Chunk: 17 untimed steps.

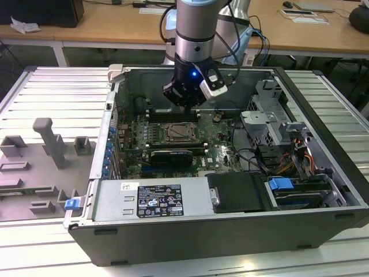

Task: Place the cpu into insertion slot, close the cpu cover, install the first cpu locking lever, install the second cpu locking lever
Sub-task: 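Install the second cpu locking lever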

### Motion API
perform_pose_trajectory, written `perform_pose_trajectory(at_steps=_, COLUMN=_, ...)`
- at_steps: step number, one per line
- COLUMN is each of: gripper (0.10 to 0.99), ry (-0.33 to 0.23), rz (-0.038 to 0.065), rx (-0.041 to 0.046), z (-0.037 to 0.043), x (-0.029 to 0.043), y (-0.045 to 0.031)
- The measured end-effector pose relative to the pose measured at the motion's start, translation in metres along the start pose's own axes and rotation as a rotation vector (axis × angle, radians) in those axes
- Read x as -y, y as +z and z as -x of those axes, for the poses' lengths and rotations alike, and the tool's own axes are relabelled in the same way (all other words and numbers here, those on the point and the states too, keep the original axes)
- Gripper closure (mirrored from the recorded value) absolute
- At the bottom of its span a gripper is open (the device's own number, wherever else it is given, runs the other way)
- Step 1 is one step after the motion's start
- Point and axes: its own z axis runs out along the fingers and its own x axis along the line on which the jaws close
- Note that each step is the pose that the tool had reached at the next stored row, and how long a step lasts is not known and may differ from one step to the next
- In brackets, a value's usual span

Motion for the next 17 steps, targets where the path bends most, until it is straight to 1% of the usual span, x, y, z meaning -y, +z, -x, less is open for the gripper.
perform_pose_trajectory(at_steps=2, gripper=0.98, ry=0.0, rz=0.0, rx=-0.0001, z=-0.0003, x=0.0064, y=-0.0006)
perform_pose_trajectory(at_steps=4, gripper=0.98, ry=0.0, rz=0.0, rx=0.0, z=-0.0007, x=0.0182, y=-0.0014)
perform_pose_trajectory(at_steps=5, gripper=0.98, ry=0.0, rz=0.0, rx=-0.0003, z=-0.0008, x=0.0225, y=-0.0016)
perform_pose_trajectory(at_steps=6, gripper=0.98, ry=0.0, rz=0.0, rx=-0.0026, z=-0.0008, x=0.0269, y=-0.0017)
perform_pose_trajectory(at_steps=7, gripper=0.98, ry=0.0, rz=0.0, rx=-0.003, z=-0.0009, x=0.0336, y=-0.0017)
perform_pose_trajectory(at_steps=9, gripper=0.98, ry=0.0, rz=0.0, rx=-0.003, z=-0.0012, x=0.0418, y=-0.0021)
perform_pose_trajectory(at_steps=10, gripper=0.98, ry=0.0, rz=0.0, rx=-0.0029, z=-0.0016, x=0.047, y=-0.0022)
perform_pose_trajectory(at_steps=11, gripper=0.98, ry=0.001, rz=0.0, rx=-0.0029, z=-0.0033, x=0.0506, y=-0.0023)
perform_pose_trajectory(at_steps=12, gripper=0.98, ry=0.0, rz=0.0, rx=-0.0029, z=-0.0095, x=0.0527, y=-0.0023)
perform_pose_trajectory(at_steps=13, gripper=0.98, ry=0.0, rz=0.0, rx=-0.0029, z=-0.0152, x=0.0533, y=-0.0023)
perform_pose_trajectory(at_steps=17, gripper=0.98, ry=0.0, rz=0.0, rx=-0.0029, z=-0.0317, x=0.0549, y=-0.0022)
